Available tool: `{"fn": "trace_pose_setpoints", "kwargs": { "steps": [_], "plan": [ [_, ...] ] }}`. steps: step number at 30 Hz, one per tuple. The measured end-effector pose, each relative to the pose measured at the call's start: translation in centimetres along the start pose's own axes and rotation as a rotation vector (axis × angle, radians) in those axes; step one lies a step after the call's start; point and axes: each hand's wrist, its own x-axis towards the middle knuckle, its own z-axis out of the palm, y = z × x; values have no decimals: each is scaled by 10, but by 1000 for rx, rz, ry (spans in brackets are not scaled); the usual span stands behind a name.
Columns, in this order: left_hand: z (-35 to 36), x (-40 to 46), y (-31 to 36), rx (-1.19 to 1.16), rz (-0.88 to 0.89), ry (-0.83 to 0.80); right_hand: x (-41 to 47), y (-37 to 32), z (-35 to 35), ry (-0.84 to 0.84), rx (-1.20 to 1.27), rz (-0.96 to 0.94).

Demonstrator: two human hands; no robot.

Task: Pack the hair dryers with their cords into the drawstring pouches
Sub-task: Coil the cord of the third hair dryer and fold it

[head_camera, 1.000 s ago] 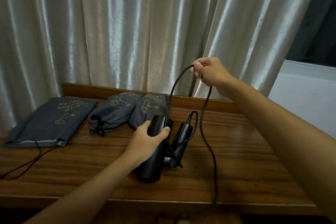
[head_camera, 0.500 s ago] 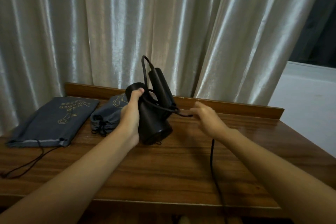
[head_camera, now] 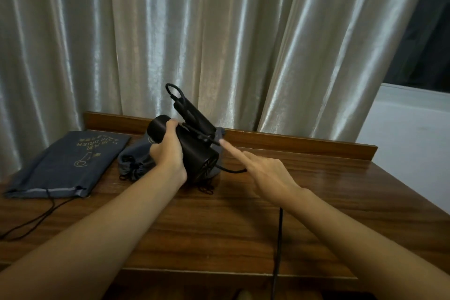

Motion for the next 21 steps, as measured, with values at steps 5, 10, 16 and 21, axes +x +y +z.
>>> {"fn": "trace_pose_setpoints", "kwargs": {
  "steps": [5, 10, 16, 21],
  "plan": [
    [-1, 1, -4, -3, 15, 31, -3, 3, 1, -14, 21, -109],
    [-4, 5, -11, 201, 162, 8, 1, 1, -12, 94, -27, -218],
    [-6, 5, -27, 621, 408, -68, 22, -19, -47, 222, -51, -442],
    [-9, -12, -35, 1050, 663, -257, 47, -15, -73, 322, -167, -495]
  ]
}}
